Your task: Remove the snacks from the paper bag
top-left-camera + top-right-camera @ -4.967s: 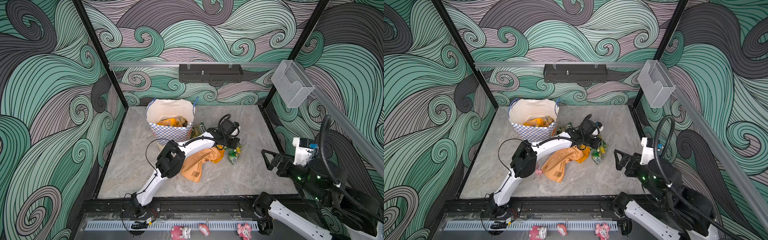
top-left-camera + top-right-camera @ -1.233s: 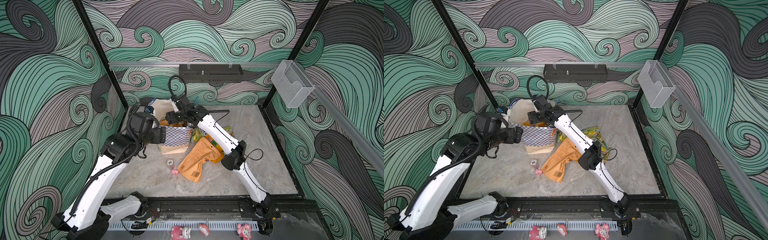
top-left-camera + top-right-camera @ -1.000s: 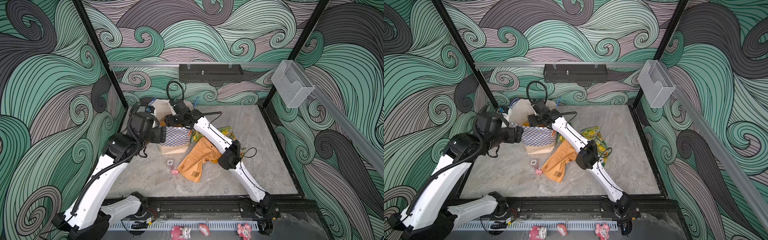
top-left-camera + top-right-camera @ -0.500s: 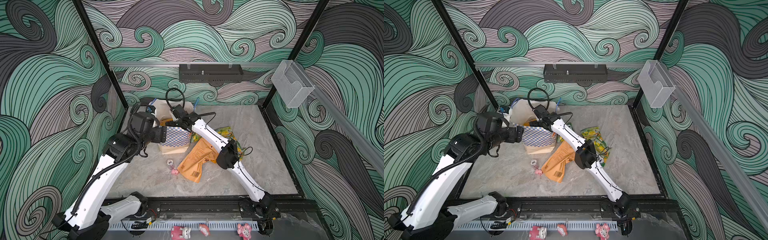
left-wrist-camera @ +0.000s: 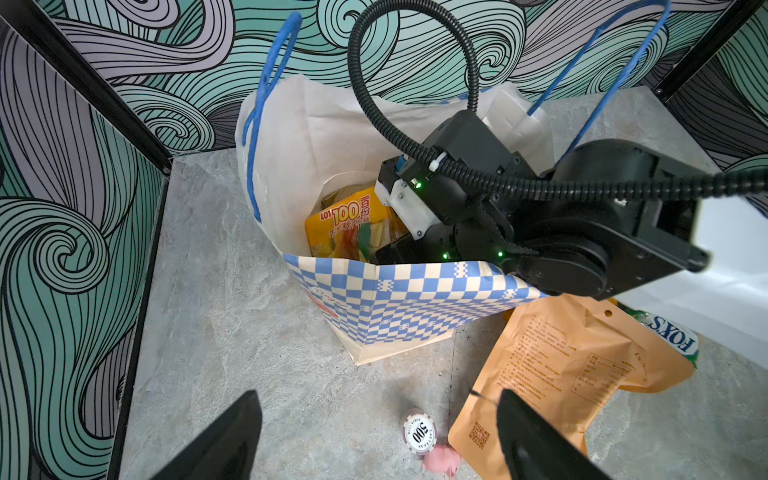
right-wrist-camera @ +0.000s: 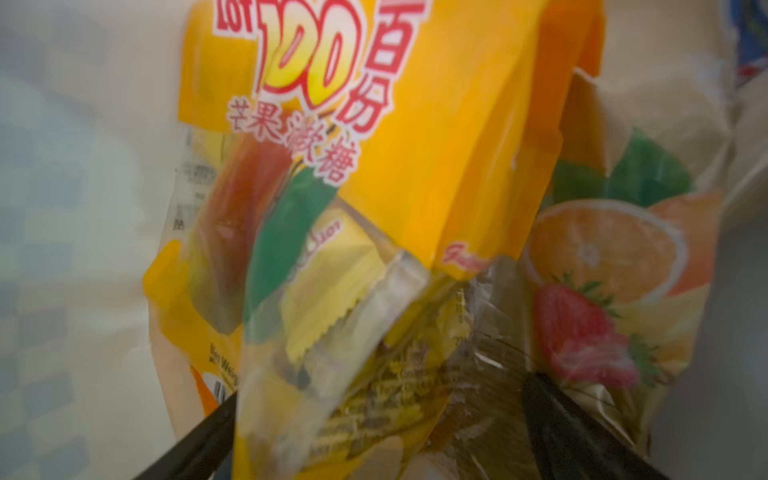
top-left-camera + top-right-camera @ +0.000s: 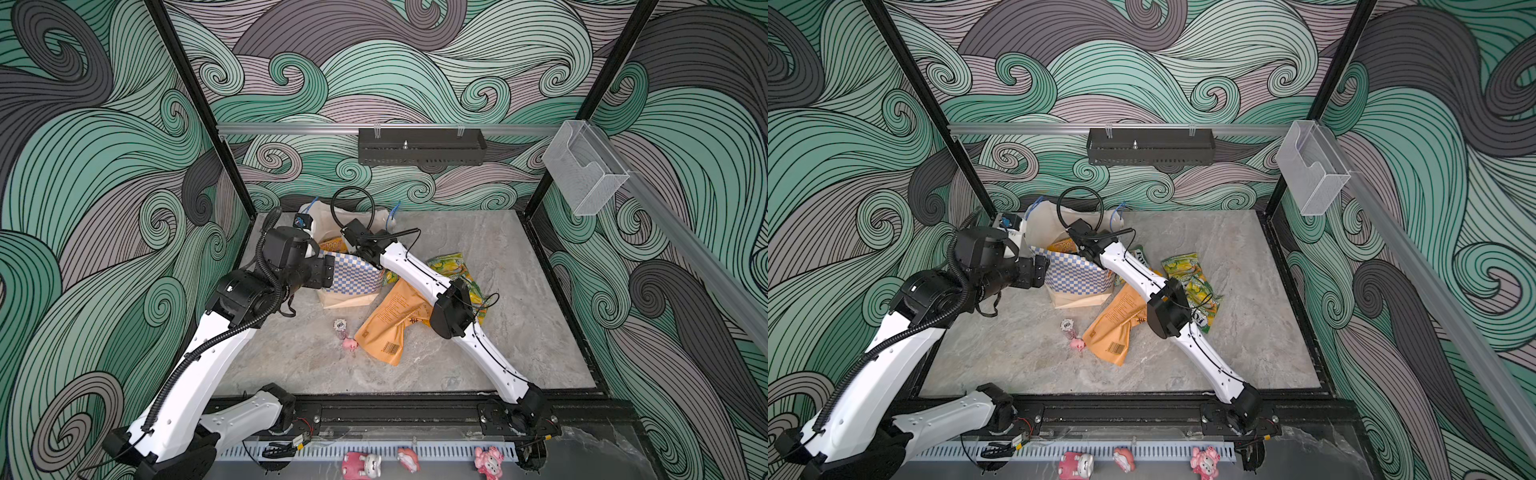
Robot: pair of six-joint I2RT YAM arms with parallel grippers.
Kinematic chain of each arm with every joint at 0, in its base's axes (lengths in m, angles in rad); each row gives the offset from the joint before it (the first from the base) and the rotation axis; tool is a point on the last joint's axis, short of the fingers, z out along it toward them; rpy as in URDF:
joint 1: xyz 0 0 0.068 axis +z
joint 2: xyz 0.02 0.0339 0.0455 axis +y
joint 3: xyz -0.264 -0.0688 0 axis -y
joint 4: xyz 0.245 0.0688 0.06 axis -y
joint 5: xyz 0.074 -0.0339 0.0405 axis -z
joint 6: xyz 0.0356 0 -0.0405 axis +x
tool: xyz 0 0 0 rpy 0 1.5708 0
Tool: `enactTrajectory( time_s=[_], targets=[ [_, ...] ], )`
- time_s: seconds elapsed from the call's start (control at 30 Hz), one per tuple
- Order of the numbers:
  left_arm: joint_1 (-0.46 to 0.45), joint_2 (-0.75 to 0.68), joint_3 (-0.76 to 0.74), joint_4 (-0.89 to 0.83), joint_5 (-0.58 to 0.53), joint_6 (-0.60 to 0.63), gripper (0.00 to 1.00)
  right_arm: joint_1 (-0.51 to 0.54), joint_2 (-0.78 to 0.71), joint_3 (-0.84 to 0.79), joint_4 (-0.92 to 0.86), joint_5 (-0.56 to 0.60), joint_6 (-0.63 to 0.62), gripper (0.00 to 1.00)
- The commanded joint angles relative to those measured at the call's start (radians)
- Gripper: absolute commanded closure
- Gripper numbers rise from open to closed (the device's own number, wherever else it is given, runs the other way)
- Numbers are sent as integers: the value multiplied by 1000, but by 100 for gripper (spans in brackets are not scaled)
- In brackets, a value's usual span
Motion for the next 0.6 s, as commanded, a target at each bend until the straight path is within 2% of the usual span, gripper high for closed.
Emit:
enactTrajectory(
  time_s=[0.0, 0.37, 0.47, 0.57],
  targets=[
    [0, -20, 0, 13, 10, 10, 10, 6, 89, -34, -76, -2, -3, 6],
    [-5, -39, -22, 23, 25, 15, 10, 7, 149, -61, -153, 13, 25, 15],
    [-9, -49, -37, 41, 60, 35, 7, 6, 153, -63, -163, 23, 25, 25],
    [-11, -55, -45, 54, 81, 45, 4, 3, 151, -51, -165, 15, 27, 45]
  ],
)
